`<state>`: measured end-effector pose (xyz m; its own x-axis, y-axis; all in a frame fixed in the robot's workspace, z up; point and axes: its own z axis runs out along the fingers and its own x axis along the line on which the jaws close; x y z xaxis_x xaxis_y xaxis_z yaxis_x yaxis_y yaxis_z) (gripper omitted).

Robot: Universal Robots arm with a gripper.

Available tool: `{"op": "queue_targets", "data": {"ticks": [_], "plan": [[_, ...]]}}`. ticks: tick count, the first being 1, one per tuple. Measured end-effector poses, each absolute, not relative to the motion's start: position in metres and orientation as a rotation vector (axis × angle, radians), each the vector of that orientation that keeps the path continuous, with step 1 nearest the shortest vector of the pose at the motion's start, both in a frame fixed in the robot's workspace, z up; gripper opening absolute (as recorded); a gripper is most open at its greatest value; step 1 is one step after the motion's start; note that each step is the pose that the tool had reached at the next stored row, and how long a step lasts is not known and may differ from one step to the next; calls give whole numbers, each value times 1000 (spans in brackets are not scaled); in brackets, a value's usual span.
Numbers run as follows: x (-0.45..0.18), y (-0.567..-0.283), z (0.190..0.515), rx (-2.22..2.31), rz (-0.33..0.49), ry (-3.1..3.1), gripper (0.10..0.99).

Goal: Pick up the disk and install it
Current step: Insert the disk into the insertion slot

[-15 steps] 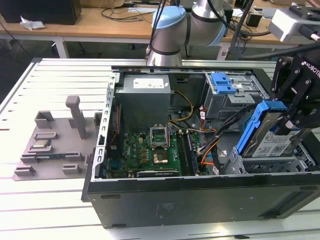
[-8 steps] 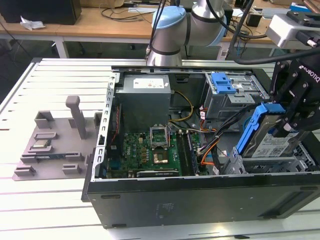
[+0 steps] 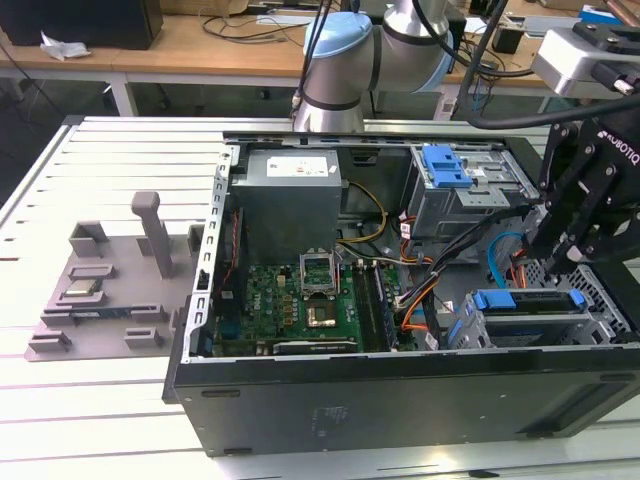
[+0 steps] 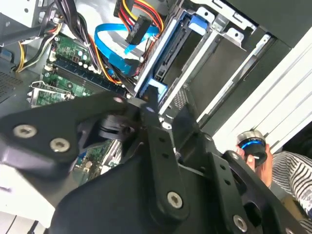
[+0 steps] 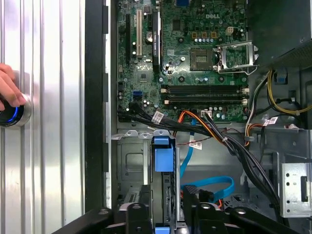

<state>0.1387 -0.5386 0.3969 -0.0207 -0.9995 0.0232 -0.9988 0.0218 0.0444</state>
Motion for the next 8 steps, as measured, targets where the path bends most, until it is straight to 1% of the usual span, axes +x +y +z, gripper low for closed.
{"op": "queue_targets", "data": {"ticks": [1,2,5,8], "plan": [[139,-539,397,2164,-24,-2211,290],[139,-539,397,2164,-24,-2211,290],[139,-539,397,2164,-24,-2211,110],[139,-539,397,2164,-24,-2211,106]]}}
